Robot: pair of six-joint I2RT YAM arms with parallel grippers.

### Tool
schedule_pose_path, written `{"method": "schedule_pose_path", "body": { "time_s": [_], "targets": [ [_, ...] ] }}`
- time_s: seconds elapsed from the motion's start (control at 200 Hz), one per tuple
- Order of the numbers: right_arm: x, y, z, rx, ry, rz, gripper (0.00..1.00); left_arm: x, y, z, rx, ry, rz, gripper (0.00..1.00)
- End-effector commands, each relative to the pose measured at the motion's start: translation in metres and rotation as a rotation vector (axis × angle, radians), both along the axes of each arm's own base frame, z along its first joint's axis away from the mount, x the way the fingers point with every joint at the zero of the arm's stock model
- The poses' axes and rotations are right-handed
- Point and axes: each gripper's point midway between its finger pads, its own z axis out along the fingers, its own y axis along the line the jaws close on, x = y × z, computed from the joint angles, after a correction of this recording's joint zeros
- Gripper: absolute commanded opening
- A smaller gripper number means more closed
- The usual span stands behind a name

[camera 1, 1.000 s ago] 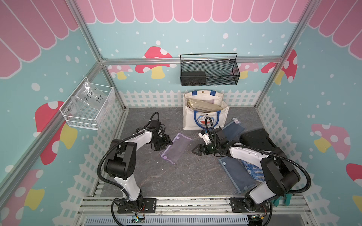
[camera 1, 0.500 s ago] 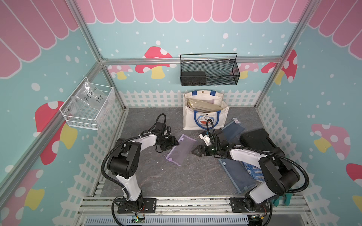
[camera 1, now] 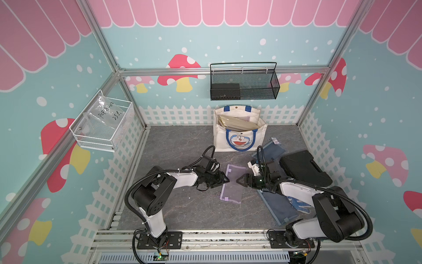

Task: Put the pencil pouch into the canvas bag
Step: Move the pencil pouch to the center of the board.

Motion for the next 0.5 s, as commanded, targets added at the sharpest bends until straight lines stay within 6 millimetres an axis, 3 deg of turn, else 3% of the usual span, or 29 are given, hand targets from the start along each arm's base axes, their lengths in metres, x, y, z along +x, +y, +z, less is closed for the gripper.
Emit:
{"method": "schedule_pose_path", "body": {
  "time_s": [0.0, 0.14, 0.355, 0.495],
  "targets": [
    [-0.005, -0.006, -0.001, -0.016, 0.004, -0.011, 0.8, -0.027, 0.021, -0.053, 0.16, 0.159, 0.046, 0.57],
    [-0.01, -0.009, -0.018, -0.029, 0.06, -0.012, 0.79, -0.027, 0.015, -0.053, 0.152, 0.161, 0.028, 0.56],
    [-0.011, -0.025, -0.018, -0.049, 0.047, -0.07, 0.75, -0.026, 0.013, -0.051, 0.154, 0.155, 0.022, 0.55],
    [-0.012, -0.028, -0.03, -0.059, 0.071, -0.073, 0.73, -0.027, 0.015, -0.052, 0.159, 0.154, 0.02, 0.55]
  ]
}}
